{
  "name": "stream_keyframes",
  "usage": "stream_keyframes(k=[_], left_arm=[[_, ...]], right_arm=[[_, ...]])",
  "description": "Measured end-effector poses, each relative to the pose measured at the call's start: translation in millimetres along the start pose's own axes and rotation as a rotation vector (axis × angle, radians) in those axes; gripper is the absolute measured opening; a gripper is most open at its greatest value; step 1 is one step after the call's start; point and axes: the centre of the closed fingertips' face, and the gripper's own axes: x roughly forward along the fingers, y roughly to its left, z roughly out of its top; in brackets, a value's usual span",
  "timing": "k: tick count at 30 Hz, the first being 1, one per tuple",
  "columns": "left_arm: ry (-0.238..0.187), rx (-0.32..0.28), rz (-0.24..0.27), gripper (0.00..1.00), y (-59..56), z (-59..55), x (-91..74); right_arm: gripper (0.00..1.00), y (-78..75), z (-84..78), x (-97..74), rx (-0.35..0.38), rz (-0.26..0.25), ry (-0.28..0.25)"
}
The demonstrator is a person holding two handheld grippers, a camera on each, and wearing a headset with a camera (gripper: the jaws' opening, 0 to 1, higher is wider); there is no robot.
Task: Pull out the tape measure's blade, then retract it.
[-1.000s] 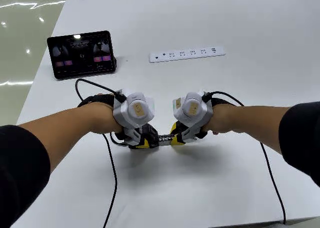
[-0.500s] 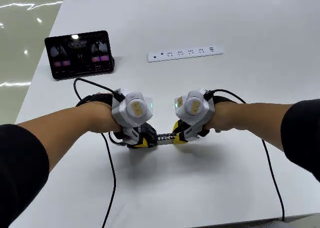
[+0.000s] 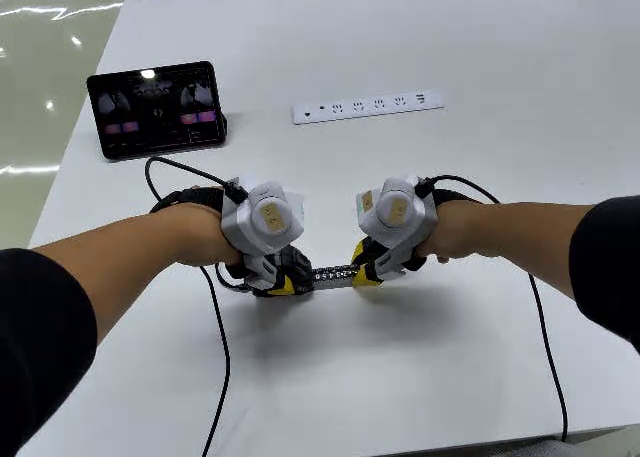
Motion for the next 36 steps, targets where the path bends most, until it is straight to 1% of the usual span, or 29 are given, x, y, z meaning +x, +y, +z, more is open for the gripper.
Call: stream_keyframes(k=[21, 36], left_arm=[[-0.005, -0.005, 0.003, 0.32, -0.7, 0.6, 1.7], [-0.005, -0.003, 0.003, 0.32, 0.2, 1.5, 2.6]], right_arm=[[0.10, 0.8, -12.3, -6.3, 0.007, -0.002, 0.006], [0.10, 0.3, -21.9, -12.4, 0.000, -0.008, 0.023]])
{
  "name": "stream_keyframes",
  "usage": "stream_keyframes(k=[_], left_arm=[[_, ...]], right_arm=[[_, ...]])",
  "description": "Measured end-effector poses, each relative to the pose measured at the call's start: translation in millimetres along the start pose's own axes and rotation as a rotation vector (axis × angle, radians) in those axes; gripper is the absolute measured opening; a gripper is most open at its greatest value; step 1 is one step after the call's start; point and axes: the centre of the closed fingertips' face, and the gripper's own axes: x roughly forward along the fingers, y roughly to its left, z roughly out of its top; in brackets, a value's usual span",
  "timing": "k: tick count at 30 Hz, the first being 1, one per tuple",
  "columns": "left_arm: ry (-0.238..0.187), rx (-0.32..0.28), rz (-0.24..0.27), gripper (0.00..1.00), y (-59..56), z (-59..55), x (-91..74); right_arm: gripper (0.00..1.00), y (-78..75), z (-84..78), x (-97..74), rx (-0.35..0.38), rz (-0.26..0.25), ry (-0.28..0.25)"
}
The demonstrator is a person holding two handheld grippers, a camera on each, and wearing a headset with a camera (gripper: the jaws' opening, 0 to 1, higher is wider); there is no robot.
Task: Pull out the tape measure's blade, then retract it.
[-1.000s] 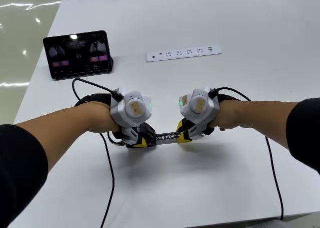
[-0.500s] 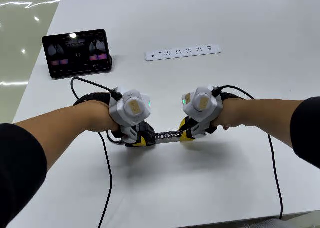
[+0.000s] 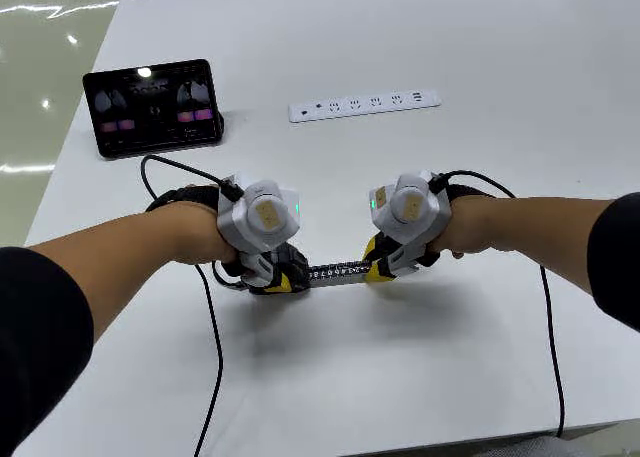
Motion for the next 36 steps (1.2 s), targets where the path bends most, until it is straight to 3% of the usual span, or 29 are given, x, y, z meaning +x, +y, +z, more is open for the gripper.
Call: stream_keyframes(k=[36], left_arm=[[-0.008, -0.001, 0.000, 0.32, -0.8, 2.1, 1.2]], right_arm=[[0.10, 0.7, -25.2, -16.0, -0.002, -0.007, 0.023]])
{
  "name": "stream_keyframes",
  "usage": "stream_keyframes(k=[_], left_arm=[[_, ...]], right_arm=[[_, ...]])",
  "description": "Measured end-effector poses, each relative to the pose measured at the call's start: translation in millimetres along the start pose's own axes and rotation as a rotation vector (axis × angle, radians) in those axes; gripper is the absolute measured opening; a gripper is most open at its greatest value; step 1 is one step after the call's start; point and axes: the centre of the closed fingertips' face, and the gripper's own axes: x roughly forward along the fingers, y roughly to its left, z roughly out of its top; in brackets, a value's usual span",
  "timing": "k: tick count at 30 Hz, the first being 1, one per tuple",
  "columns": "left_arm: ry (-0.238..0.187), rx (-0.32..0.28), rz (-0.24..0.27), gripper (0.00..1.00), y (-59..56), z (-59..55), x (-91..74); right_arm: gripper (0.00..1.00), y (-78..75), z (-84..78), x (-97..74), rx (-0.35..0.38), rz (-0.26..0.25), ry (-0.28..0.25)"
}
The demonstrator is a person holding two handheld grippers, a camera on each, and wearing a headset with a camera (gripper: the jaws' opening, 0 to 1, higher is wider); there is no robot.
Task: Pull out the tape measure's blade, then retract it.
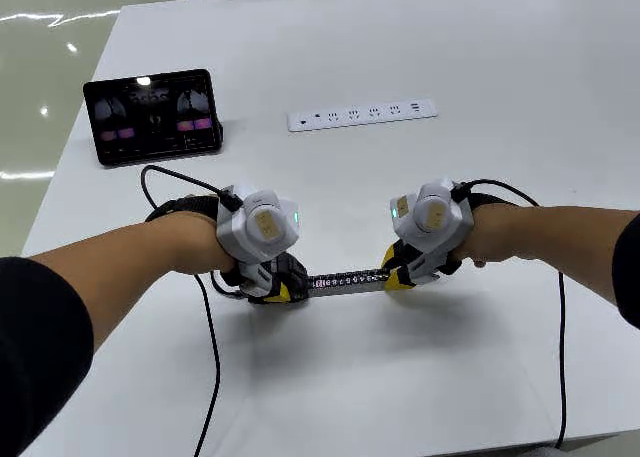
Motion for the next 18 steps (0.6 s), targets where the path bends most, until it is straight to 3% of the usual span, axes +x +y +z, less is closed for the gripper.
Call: stream_keyframes(k=[18], left_arm=[[-0.004, -0.001, 0.001, 0.32, -0.7, 0.1, -0.3]], right_arm=[[0.10, -0.6, -13.4, -8.0, 0.010, -0.003, 0.010]])
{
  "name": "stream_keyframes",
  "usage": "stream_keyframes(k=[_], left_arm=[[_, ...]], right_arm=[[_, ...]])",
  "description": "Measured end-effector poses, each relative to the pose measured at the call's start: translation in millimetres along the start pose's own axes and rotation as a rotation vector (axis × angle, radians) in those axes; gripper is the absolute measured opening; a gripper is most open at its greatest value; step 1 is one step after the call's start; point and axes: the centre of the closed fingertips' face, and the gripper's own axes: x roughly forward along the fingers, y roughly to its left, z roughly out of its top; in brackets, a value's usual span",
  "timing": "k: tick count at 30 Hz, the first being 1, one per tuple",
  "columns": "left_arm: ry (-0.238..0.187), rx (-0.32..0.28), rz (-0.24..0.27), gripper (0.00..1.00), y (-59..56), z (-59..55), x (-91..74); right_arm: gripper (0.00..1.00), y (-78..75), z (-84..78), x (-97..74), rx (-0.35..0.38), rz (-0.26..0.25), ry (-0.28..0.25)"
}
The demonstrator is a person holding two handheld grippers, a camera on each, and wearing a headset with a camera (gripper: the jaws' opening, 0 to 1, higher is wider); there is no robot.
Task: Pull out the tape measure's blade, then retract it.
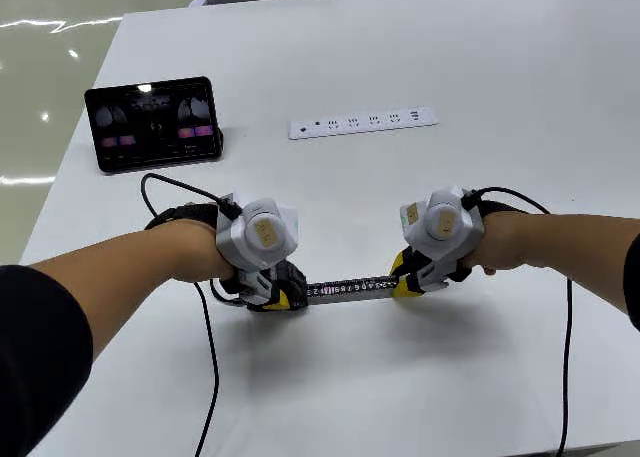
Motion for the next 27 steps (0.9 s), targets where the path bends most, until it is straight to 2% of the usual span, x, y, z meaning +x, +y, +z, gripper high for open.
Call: stream_keyframes(k=[27], left_arm=[[0.005, 0.014, -0.002, 0.31, 0.2, 0.2, -0.8]], right_arm=[[0.10, -1.5, -22.9, -15.3, 0.015, -0.010, 0.024]])
